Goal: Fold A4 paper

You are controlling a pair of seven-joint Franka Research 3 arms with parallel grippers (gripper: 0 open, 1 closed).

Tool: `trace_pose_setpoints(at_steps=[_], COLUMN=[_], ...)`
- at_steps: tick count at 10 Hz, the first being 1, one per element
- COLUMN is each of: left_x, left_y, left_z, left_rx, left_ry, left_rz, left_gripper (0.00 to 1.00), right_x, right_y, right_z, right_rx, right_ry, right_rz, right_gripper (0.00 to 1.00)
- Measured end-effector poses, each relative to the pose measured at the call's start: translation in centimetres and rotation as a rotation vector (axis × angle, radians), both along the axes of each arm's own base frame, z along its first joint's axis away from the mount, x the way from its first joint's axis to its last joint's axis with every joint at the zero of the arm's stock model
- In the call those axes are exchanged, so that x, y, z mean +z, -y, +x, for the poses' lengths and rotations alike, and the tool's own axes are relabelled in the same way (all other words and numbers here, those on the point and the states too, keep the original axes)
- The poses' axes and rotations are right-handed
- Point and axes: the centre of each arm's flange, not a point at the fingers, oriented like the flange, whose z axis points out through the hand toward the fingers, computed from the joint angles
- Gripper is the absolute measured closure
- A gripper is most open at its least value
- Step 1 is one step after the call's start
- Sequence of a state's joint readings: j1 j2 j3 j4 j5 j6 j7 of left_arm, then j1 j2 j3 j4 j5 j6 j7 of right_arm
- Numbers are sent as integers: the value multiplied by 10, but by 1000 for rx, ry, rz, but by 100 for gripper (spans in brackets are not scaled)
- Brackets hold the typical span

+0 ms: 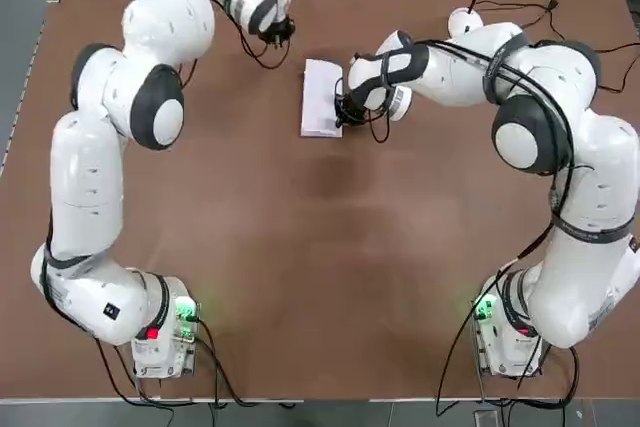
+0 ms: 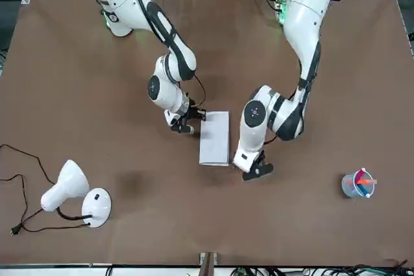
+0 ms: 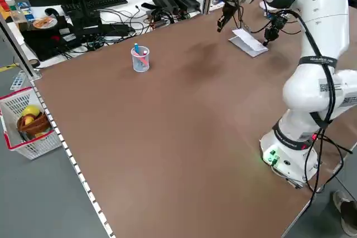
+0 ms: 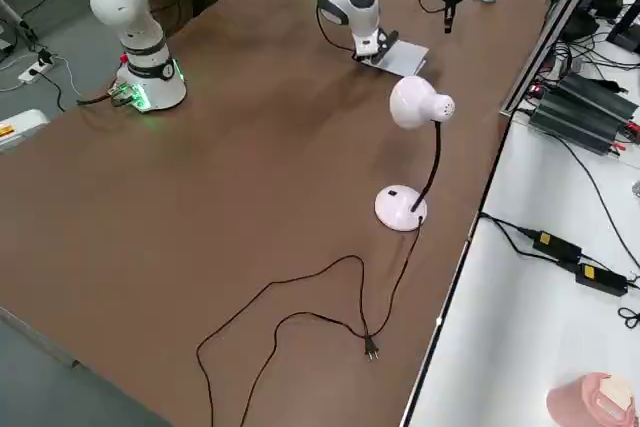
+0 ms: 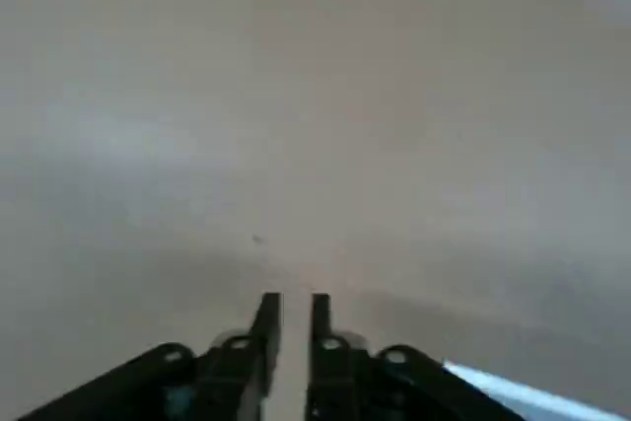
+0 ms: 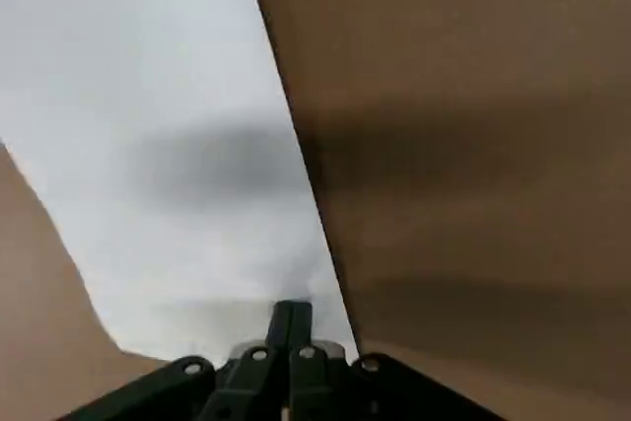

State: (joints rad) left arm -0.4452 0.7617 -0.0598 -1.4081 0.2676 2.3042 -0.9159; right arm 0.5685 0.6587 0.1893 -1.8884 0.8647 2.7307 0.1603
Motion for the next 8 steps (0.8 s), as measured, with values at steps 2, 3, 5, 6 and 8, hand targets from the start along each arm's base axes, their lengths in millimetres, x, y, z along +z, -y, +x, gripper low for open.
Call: trace_pose_setpoints(at_steps=[2, 3, 5, 6, 8], left_x=[24, 31, 42, 46, 52], left_y=[-15, -23, -36, -45, -67], left_z=[13, 18, 25, 29, 39], left_rx=[65, 90, 131, 151, 192], left_ry=[4, 6, 4, 5, 2], left_rz=[-63, -83, -119, -133, -164], left_gripper=[40, 27, 1, 0, 0], right_x=[-6, -8, -6, -5, -1], right_y=[-1, -1, -1, 0, 0], right_z=[-2, -3, -1, 1, 7], right_rx=[4, 8, 5, -1, -15], right_ry=[13, 17, 30, 42, 69], right_rz=[-8, -10, -10, -10, -8], right_gripper=[97, 97, 98, 97, 97])
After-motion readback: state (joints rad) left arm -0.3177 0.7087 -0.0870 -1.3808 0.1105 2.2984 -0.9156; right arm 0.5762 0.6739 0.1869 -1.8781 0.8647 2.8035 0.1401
